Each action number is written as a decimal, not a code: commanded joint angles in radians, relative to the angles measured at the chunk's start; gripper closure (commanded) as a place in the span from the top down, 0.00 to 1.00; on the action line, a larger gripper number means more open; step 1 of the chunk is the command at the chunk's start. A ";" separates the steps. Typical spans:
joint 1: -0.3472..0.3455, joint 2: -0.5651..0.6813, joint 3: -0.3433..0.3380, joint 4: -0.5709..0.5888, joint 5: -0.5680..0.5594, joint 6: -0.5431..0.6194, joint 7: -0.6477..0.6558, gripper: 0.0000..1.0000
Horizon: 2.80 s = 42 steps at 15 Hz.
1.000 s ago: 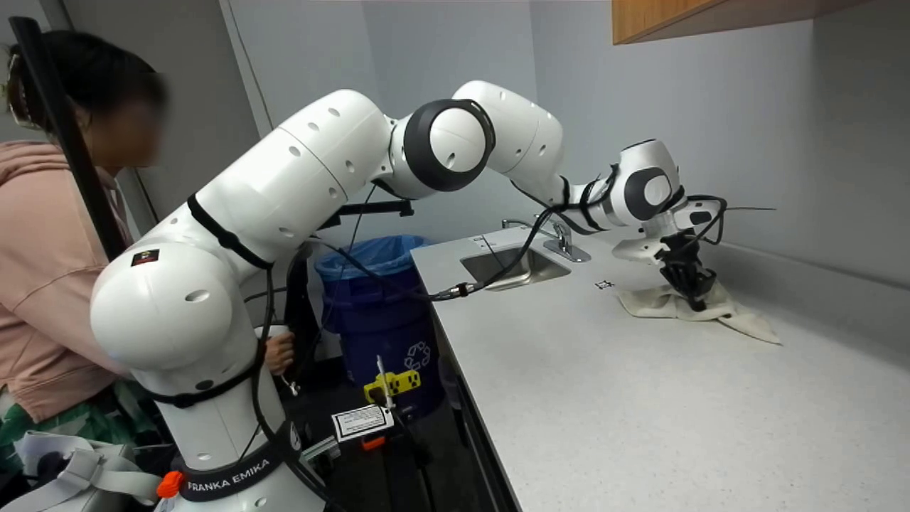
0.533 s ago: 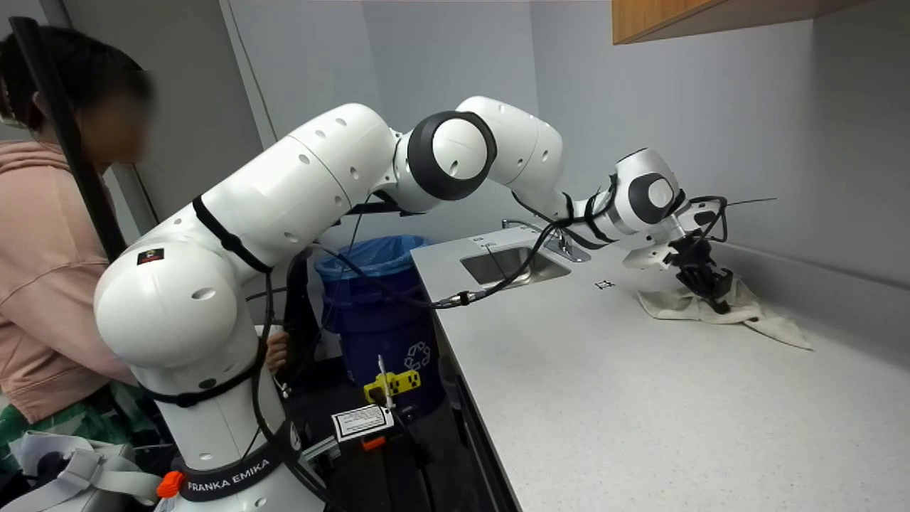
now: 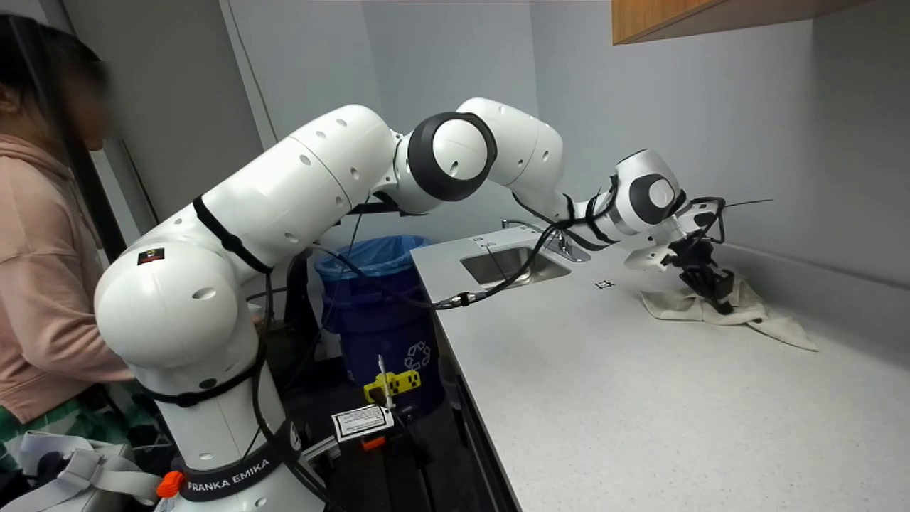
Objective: Use the towel to wipe the countertop
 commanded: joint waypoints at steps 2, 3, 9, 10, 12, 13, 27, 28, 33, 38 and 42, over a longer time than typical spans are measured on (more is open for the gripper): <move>-0.023 -0.071 0.074 -0.116 0.049 0.008 -0.027 0.00; -0.029 -0.093 0.091 -0.144 0.060 0.015 -0.035 0.00; -0.006 -0.218 0.107 -0.345 0.067 0.134 0.002 0.00; 0.006 -0.227 0.091 -0.370 0.055 0.169 0.018 0.00; 0.044 -0.235 0.031 -0.411 0.012 0.258 0.067 0.00; 0.060 -0.239 0.006 -0.430 -0.003 0.293 0.084 0.00; 0.090 -0.499 0.042 -0.739 0.037 0.403 0.032 0.00; 0.087 -0.527 0.054 -0.768 0.040 0.399 0.023 0.00; 0.016 -0.665 0.184 -0.941 0.119 0.390 -0.078 0.00; -0.040 -0.790 0.273 -1.105 0.213 0.335 -0.200 0.00; -0.069 -0.900 0.303 -1.202 0.206 0.221 -0.287 0.00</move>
